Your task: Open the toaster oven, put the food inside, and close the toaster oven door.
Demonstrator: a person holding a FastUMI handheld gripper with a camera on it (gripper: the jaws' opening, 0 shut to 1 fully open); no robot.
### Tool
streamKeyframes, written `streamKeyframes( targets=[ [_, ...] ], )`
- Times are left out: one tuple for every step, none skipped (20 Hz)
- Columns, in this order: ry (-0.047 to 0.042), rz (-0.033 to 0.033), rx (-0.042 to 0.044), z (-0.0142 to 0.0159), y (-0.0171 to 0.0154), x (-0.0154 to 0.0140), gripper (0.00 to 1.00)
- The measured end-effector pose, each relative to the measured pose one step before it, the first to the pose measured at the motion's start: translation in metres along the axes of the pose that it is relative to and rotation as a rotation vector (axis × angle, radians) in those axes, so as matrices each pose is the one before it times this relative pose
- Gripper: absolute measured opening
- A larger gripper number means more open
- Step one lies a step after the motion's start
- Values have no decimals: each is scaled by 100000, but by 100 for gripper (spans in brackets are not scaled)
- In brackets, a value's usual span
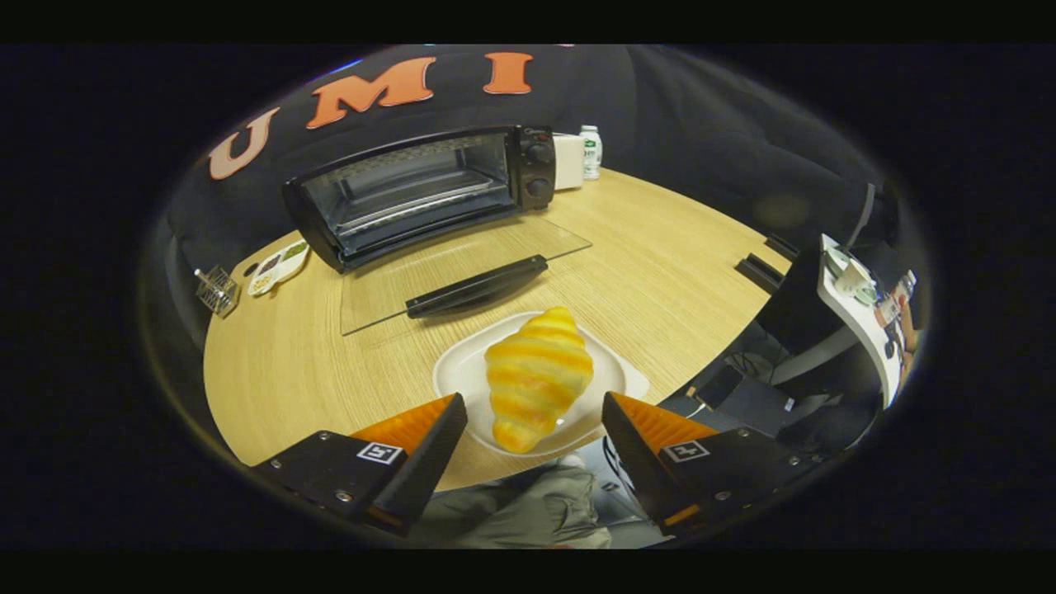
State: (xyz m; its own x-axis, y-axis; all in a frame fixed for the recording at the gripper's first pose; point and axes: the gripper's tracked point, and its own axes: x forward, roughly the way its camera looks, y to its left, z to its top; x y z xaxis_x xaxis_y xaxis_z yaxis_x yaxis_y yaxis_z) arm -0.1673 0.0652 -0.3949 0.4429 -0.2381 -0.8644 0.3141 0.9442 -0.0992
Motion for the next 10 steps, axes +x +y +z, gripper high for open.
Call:
streamKeyframes(
  targets=[
    [1143, -807, 3174, -333, 73, 25, 98],
    [924, 1, 2023, -249, 129, 135, 99],
    [878, -1010, 1285, -276, -63, 69, 98],
    [925, -773, 814, -286, 75, 276, 98],
    [1042, -551, 894, -214, 123, 248, 97],
    [957, 85, 974, -223, 270, 397, 96],
    [1149, -108, 1308, -304, 162, 218, 95],
    [1026, -88, 1531, -222, -20, 87, 92],
    [349, 330, 1294, 28, 196, 193, 91],
    [566, -380, 571, -56, -21, 165, 88]
  ],
)
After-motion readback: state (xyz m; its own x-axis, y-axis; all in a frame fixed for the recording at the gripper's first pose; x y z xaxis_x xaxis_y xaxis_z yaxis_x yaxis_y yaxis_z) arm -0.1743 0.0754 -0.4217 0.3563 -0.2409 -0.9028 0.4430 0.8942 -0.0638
